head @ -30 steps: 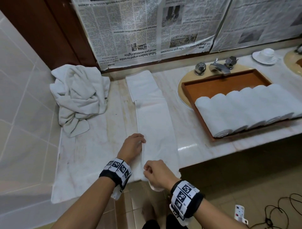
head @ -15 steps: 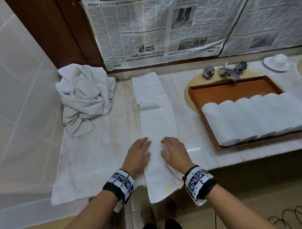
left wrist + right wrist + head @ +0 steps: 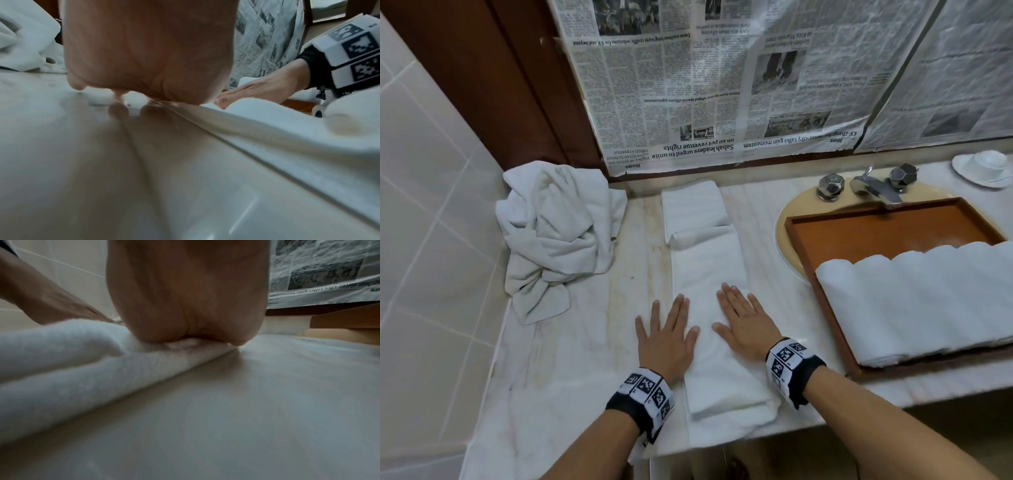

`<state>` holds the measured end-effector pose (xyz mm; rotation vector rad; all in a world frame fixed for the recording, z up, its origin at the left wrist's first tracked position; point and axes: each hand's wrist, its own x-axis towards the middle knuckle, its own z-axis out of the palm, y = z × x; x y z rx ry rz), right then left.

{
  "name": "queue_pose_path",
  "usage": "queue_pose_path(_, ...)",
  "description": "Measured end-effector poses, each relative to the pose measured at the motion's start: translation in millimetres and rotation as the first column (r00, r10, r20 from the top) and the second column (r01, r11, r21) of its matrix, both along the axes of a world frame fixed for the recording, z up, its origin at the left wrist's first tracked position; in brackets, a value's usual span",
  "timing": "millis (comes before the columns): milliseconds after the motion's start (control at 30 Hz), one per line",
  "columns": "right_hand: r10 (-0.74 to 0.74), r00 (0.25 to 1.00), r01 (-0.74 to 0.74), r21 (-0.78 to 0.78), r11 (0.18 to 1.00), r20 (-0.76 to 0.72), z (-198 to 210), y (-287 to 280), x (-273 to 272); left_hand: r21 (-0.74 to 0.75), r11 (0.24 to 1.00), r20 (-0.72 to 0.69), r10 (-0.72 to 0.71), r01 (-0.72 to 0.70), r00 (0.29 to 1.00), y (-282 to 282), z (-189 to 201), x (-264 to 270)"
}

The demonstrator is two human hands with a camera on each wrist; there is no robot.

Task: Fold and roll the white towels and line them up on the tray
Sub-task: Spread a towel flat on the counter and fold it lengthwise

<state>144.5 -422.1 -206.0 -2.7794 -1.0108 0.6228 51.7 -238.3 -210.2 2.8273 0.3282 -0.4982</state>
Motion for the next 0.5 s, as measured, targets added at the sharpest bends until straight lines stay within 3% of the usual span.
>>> queue_pose_path(233,-0.005,0.999,0.003,0.062,0.998,0.032,2.7,12.3,55.1,-0.022,0.996,0.002,0.081,-0.081,0.997,10.8,8.5,49.2)
queue_pose_path(367,-0.028,0.998,0.016,0.187,0.982,0.064,6.8,3.1,39.9,-0.081,0.996,0.088,0.048,-0.041,0.995,-6.7,15.9,33.1)
queue_pose_path(500,0.053,0.990,-0.070,0.125,0.990,0.130,-7.8,-10.7,12.2,-0.035,0.999,0.057,-0.033,0.035,0.998,-25.0,4.1,5.4)
